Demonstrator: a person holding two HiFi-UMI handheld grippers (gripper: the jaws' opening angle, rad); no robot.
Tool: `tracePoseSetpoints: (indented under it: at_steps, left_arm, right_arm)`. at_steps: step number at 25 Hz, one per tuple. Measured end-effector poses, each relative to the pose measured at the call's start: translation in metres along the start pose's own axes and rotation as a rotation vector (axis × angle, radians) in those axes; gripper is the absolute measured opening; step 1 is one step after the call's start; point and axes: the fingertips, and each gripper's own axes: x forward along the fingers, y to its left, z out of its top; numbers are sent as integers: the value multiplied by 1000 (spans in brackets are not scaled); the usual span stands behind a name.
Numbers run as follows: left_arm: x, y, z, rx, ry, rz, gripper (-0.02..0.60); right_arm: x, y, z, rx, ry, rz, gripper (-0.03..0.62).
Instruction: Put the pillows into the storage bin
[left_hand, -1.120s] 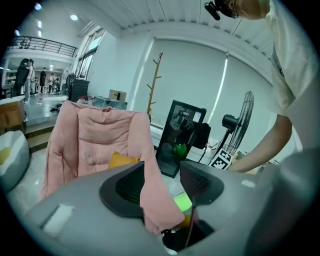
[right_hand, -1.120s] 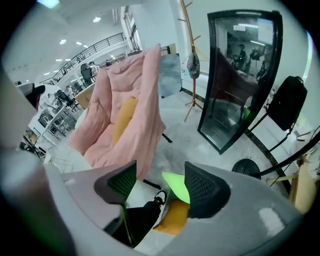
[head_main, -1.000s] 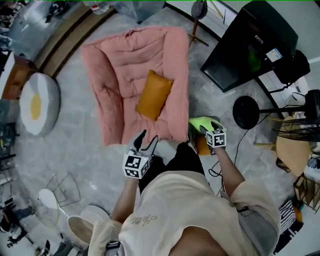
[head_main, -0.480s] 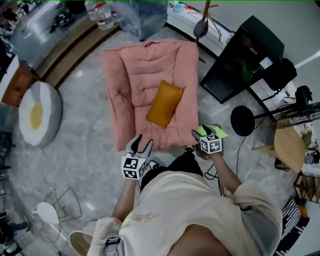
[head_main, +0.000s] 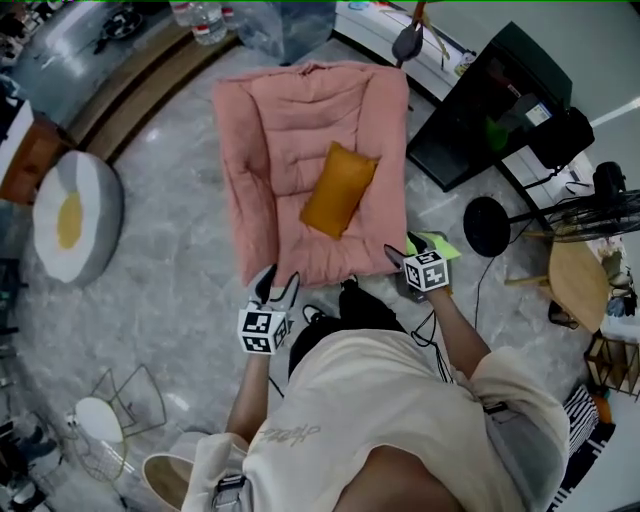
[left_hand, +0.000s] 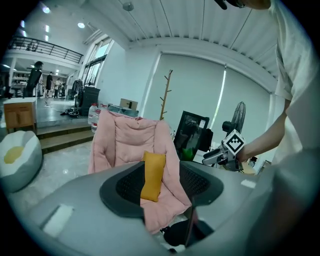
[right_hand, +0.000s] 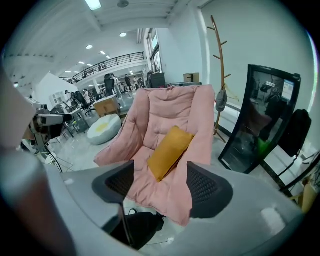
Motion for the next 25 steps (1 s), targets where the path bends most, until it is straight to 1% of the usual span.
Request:
tracePoseSetpoints:
  at_steps: [4,7,10,12,15,20,25]
  left_arm:
    - [-3,6,11,-33,-18,48,236]
    - [-4,14,16,-55,-15,84,236]
    - [1,31,22,-108,-10,132,236]
    - [7,43,34,-142,-22,165,235]
    - [27,54,59,-146,-36,204,236]
    - [67,60,96,-145,-40,233,236]
    - [85,68,104,-179,1,281,236]
  right_arm:
    - [21,-8,23,-37,4,19,336]
    - [44,-13,46,-57,-3,41,337]
    - [69,-18,68,-52,-9,71,337]
    - [87,-23,83,-62,-8,94,337]
    - [116,-36,104,-86,9,127,337]
    - [173,-63,129,-114,69,184,344]
    - [229,-78,137,-174,179,238,350]
